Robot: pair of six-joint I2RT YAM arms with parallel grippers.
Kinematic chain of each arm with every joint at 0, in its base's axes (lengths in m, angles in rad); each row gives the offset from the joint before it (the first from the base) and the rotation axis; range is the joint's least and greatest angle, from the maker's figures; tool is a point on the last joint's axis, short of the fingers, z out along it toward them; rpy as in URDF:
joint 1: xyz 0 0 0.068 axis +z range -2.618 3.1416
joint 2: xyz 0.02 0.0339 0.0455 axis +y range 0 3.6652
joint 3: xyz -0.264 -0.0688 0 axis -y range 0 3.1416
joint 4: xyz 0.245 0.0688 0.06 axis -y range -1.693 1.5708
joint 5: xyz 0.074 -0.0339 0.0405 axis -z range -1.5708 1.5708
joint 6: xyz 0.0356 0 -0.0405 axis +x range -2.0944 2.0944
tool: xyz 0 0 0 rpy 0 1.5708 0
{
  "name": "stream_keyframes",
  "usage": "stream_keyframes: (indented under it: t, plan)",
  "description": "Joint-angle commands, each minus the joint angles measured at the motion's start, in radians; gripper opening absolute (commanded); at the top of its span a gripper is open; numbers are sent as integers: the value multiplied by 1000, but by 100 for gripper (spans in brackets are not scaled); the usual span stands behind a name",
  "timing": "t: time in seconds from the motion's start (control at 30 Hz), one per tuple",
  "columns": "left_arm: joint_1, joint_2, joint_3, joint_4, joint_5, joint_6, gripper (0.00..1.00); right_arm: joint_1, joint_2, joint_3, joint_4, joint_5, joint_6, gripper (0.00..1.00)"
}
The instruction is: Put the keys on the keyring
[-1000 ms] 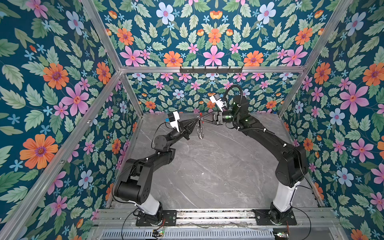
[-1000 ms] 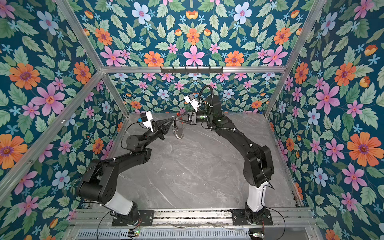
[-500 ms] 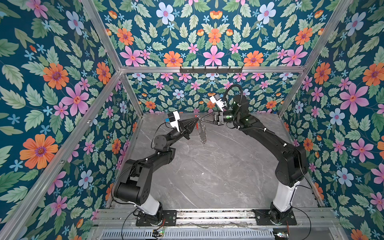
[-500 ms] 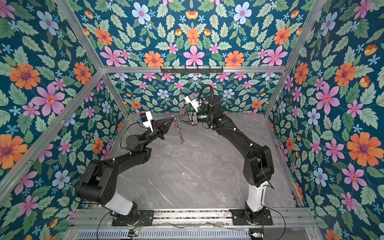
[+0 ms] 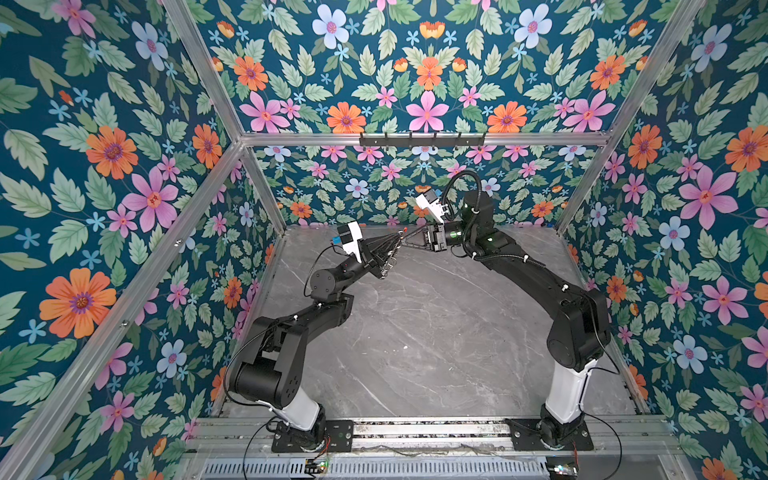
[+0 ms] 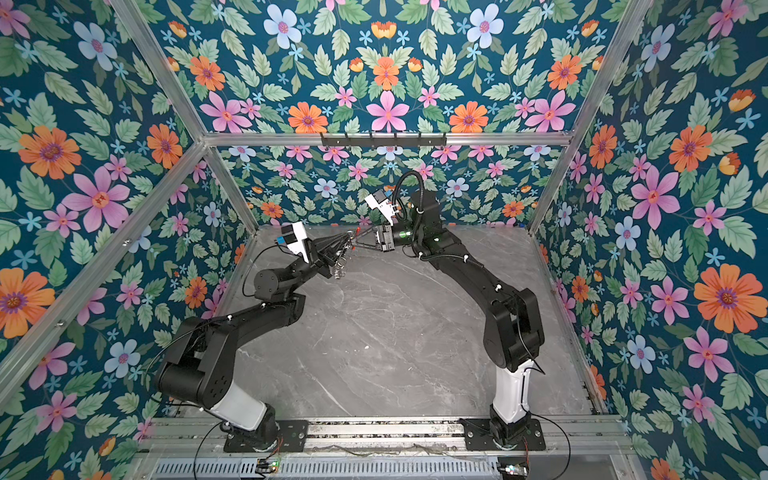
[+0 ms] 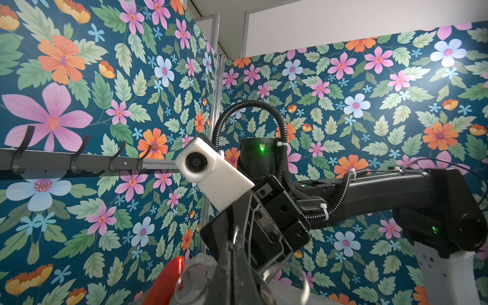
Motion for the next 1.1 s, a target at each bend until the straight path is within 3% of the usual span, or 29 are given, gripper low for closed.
stream_keyframes:
  t: [0.0, 0.13, 0.27, 0.57, 0.87, 1.07]
  plan:
    - [-4, -8, -3, 58, 25, 17, 0, -30, -31, -41, 102, 14, 59, 17]
    - [-4, -8, -1, 58, 31, 11, 0, -68, -74, -81, 103, 30, 56, 23]
    - [-4, -1, 5, 57, 42, 0, 0, -70, -110, -71, -29, 67, -51, 29]
    - [-4, 12, 23, 58, 50, -25, 0, -24, -120, -13, -189, 112, -194, 29]
    - [-4, 11, 26, 58, 55, -34, 0, -3, -108, 21, -252, 140, -250, 26]
    - [-4, 15, 31, 58, 54, -40, 0, -1, -106, 26, -257, 140, -253, 11]
